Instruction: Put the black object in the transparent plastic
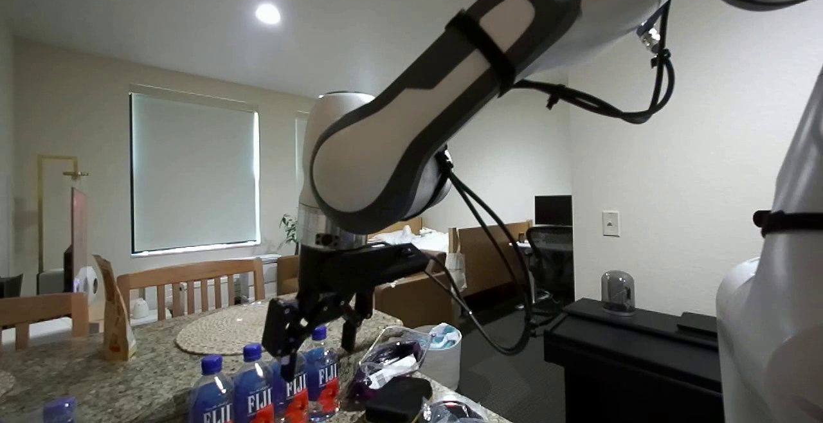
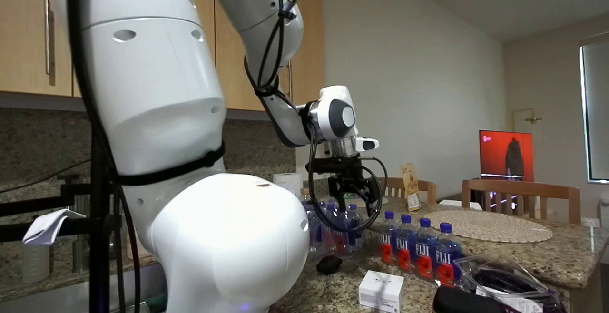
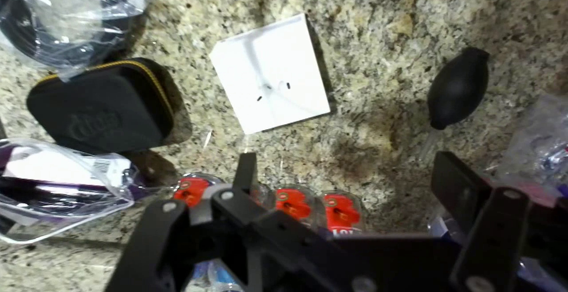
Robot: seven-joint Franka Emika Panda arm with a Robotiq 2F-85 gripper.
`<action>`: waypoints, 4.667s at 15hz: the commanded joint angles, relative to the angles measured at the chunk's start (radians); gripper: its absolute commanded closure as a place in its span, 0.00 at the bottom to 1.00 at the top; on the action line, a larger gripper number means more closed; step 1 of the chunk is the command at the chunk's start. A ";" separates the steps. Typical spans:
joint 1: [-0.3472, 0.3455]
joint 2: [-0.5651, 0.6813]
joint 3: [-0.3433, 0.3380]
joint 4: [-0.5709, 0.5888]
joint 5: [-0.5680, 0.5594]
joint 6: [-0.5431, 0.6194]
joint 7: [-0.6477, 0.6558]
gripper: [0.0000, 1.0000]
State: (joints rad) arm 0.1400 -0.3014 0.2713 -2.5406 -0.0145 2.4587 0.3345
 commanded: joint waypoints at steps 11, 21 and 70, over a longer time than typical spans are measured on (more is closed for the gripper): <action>0.026 0.225 0.005 0.143 -0.036 0.059 -0.031 0.00; 0.172 0.674 -0.023 0.399 -0.021 0.293 0.110 0.00; 0.217 0.311 -0.122 0.297 -0.259 -0.081 0.546 0.87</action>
State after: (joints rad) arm 0.4170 0.0097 0.0896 -2.2443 -0.2741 2.3791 0.8818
